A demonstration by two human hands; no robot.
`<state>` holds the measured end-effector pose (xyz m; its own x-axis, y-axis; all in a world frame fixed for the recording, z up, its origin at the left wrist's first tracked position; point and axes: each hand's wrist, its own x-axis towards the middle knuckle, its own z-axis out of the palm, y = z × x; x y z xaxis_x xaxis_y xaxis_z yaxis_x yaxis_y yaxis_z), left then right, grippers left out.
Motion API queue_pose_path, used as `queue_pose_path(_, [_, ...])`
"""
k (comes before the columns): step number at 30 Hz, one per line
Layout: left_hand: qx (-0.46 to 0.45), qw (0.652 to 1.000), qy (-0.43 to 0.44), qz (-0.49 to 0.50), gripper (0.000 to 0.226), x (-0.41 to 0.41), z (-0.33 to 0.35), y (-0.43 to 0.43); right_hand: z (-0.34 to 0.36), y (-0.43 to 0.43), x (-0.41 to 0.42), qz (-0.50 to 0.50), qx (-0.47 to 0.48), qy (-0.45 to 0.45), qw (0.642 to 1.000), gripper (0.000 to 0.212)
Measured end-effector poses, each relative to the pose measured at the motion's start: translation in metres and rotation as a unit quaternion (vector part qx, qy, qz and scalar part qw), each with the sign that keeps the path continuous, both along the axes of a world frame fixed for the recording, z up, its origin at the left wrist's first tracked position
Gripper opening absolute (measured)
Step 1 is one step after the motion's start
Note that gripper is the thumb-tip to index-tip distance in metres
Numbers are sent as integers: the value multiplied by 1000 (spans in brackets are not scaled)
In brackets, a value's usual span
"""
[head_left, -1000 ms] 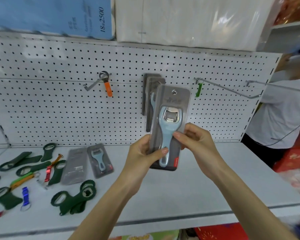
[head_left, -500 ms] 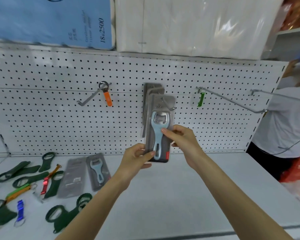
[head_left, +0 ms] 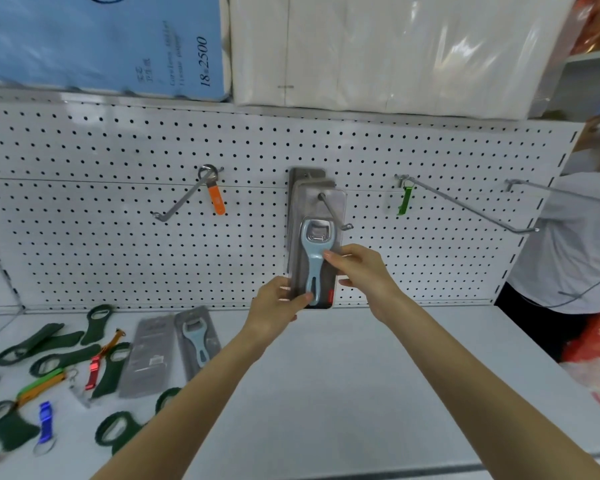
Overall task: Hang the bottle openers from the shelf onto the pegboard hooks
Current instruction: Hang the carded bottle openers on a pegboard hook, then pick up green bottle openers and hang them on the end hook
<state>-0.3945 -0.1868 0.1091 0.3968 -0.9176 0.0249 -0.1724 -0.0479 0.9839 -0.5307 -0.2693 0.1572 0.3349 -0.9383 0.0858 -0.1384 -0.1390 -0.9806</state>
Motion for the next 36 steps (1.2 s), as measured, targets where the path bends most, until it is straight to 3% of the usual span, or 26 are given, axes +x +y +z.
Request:
queue_pose_path(3, [0,1000,20,-8,44,0,-1,2,0,0,-5,0,-16,39,999,27])
queue_pose_path(6, [9,1000,29,-4,59,2,-3,8,0,3,-13,-1,-24,122,992,47])
queue_pose_path(8, [18,1000,-6,-8,66,6,-8,14,-3,8,-21,7,-57,197,979,61])
queue_pose_path(10, [24,994,-109,-7,73,16,-15,25,-8,14,-27,20,-128,306,943,71])
queue_pose_path(12, [51,944,-325,-1,79,33,-22,40,-13,21,-31,44,-185,417,889,80])
queue_pose_path(14, [85,838,-539,1,81,52,-28,56,-18,28,-29,73,-217,504,833,83])
queue_pose_path(16, [119,772,-625,5,81,69,-33,72,-24,36,-20,104,-231,554,793,85])
queue_pose_path(23, [121,789,-603,0,77,133,-46,119,-54,65,40,164,-196,578,775,90])
queue_pose_path(31, [151,765,-625,-42,83,262,-73,137,-93,80,156,184,-139,567,791,92])
queue_pose_path(36, [144,766,-623,-62,89,349,-90,154,-114,97,236,188,-90,547,811,67])
